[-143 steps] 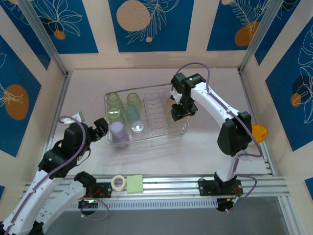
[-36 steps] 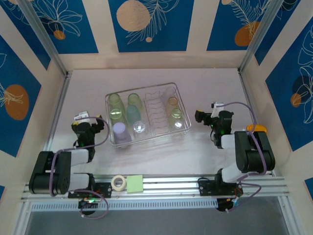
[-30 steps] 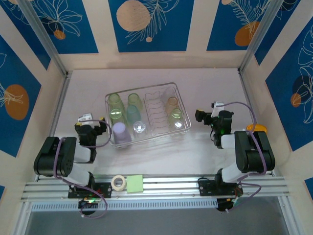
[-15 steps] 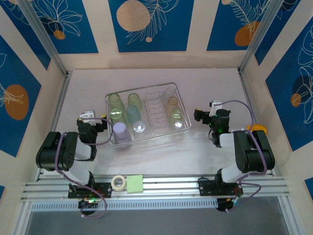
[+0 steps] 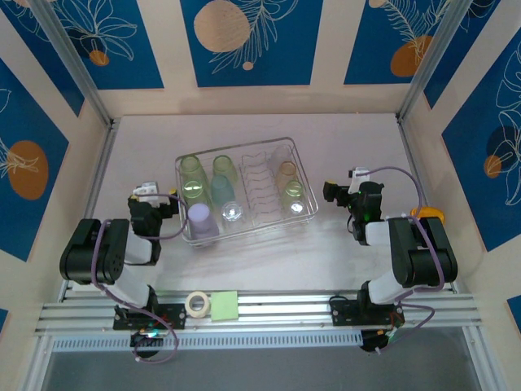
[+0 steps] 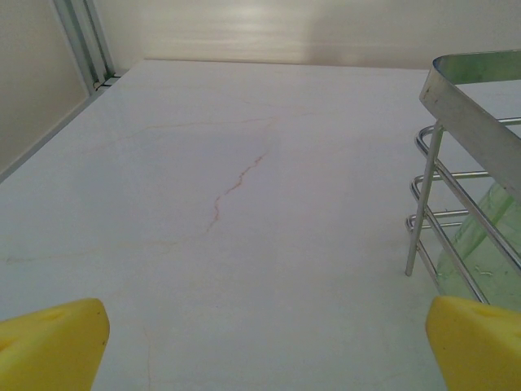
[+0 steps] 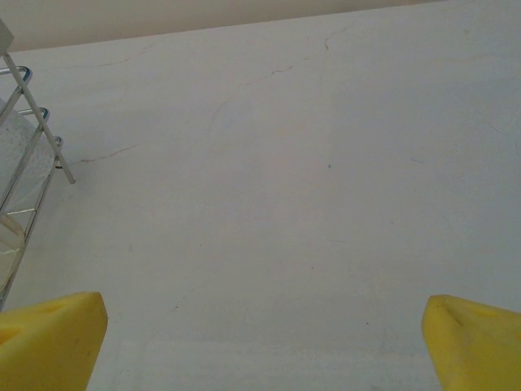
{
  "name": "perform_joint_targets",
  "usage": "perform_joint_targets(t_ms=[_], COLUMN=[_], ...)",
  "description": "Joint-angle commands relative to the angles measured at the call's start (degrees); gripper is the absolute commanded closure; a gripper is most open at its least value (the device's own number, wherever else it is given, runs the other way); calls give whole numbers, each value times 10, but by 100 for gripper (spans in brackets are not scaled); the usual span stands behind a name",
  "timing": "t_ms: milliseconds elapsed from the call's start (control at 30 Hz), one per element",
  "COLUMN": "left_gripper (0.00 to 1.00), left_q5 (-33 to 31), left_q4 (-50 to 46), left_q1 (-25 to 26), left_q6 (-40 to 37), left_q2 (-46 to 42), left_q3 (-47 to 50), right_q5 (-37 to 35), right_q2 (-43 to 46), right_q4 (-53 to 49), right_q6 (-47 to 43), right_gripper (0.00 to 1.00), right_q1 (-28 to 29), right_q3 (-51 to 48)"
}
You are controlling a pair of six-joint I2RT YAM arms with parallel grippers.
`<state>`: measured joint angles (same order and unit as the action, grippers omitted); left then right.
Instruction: Load the cups into the dish rack
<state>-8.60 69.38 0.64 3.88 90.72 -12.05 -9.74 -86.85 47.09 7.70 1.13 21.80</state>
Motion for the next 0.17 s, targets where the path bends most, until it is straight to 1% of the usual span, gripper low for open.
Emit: perform_joint_targets(t_ms=[0,67,133], left_gripper=[0,0,0], left_q5=[13,13,13], left_q4=[4,3,3], left_q1=[3,3,3], left_q6=[-14,-14,-14], left_q2=[-8,-8,-8], left_q3=[-10,-10,-10], right_q5=[-8,23,22], right_q2=[-6,-5,-2], right_q4=[4,7,15], right_q6=[-14,-35,-37], right_gripper=[1,1,1], right_q1=[2,8,9], right_q3=[15,13,7])
